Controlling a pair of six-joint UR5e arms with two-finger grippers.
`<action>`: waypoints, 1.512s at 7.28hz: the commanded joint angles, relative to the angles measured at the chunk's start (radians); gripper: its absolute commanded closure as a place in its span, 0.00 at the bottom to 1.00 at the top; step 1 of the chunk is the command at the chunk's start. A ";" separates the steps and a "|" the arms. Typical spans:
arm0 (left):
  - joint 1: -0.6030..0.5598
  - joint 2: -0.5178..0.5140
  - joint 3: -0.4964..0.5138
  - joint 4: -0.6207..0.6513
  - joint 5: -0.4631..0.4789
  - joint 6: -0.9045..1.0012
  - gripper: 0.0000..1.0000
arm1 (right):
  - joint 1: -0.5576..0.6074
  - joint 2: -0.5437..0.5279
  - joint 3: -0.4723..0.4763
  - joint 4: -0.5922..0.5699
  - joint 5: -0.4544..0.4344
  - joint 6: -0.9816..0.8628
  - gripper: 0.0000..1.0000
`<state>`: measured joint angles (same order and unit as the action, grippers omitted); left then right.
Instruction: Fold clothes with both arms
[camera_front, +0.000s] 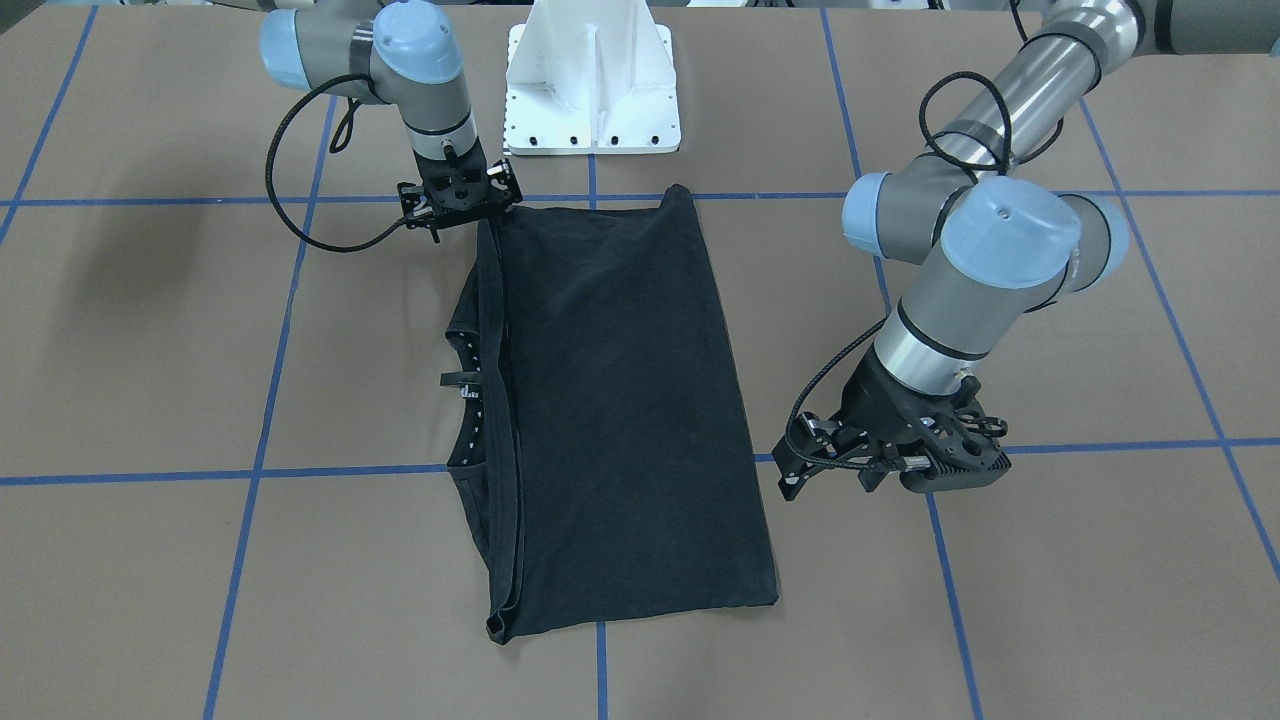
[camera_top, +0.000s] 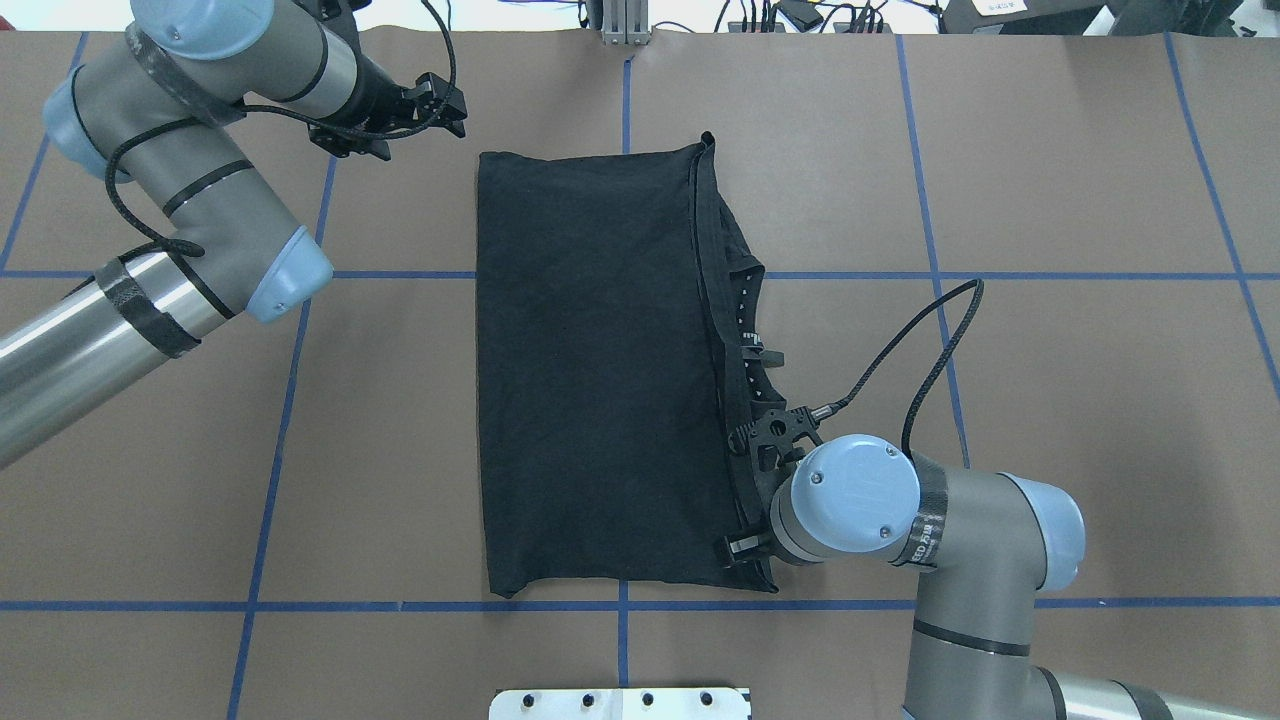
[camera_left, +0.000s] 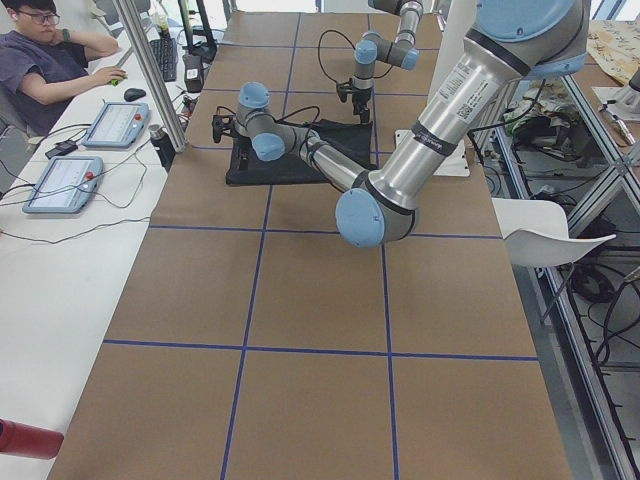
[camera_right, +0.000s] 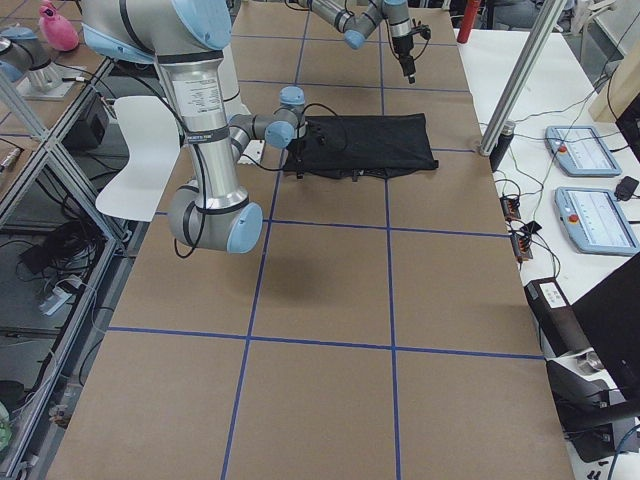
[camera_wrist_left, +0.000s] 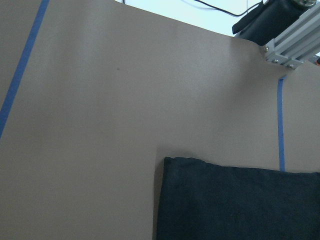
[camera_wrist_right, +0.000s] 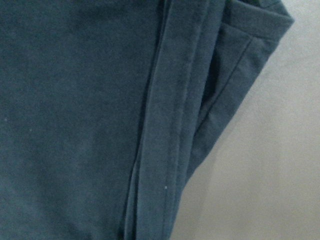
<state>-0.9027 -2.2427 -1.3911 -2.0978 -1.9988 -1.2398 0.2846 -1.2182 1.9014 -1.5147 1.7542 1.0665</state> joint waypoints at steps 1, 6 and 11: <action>0.001 0.000 -0.003 0.001 -0.002 -0.001 0.00 | 0.007 0.000 -0.005 -0.002 0.002 -0.006 0.00; 0.007 -0.001 -0.002 0.001 0.000 -0.001 0.00 | 0.034 -0.014 -0.005 -0.013 0.011 -0.031 0.00; 0.007 0.000 -0.009 0.001 0.002 -0.004 0.00 | 0.097 -0.102 0.028 -0.030 0.030 -0.091 0.00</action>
<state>-0.8946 -2.2429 -1.3988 -2.0978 -1.9984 -1.2428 0.3627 -1.2946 1.9125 -1.5457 1.7738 0.9878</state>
